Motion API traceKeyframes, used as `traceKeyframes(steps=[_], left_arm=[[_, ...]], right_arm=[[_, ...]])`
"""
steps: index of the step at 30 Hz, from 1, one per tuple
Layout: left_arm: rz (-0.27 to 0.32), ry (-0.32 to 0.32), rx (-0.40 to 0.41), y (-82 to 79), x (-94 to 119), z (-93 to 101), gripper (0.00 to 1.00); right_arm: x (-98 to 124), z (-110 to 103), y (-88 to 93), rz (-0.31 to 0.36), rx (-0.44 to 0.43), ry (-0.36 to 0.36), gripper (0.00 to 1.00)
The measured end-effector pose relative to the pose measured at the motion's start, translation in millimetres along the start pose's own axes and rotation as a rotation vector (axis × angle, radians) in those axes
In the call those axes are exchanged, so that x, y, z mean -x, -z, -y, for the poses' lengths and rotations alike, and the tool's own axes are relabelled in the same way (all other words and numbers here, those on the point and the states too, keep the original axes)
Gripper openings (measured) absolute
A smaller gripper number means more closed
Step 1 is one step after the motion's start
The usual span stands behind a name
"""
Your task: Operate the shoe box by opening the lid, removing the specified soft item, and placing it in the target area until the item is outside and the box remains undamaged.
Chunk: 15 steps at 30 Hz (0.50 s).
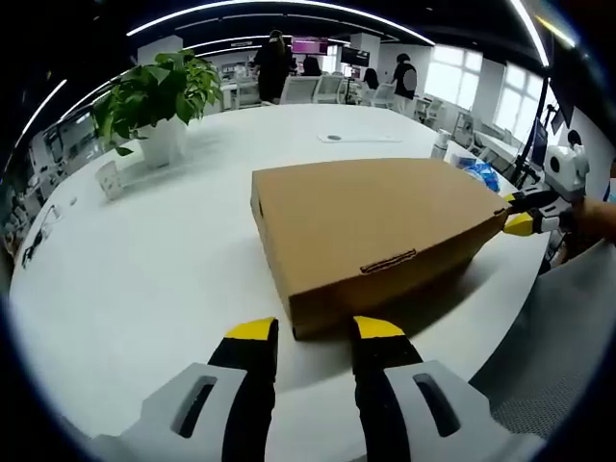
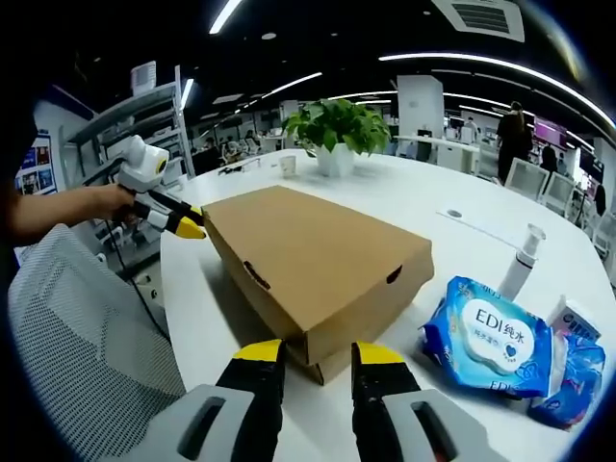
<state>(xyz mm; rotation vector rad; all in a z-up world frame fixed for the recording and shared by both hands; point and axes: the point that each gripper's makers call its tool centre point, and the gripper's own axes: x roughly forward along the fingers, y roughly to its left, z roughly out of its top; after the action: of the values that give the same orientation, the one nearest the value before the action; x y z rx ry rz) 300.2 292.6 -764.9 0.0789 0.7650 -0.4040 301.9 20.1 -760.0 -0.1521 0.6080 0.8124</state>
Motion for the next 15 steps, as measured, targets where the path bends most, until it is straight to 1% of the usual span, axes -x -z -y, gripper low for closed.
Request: traceKeyframes(steps=[6,8,11,15], left_arm=[[0.023,0.01,-0.034,-14.2,4.0,2.4,0.3],[0.009,0.012,-0.064,-13.4,2.0,2.0,0.3],[0.007,0.022,-0.076,-12.7,-0.4,3.4,0.27],[0.009,0.028,-0.08,-12.0,-1.9,5.9,0.3]], right_arm=[[2.7,-2.7,-13.3,0.033,0.013,-0.002,0.25],[1.3,-3.3,-15.1,0.035,0.028,0.0,0.25],[-2.1,-5.5,-14.6,0.034,0.029,-0.006,0.24],[-4.3,-5.3,-13.1,0.026,0.039,0.0,0.24]])
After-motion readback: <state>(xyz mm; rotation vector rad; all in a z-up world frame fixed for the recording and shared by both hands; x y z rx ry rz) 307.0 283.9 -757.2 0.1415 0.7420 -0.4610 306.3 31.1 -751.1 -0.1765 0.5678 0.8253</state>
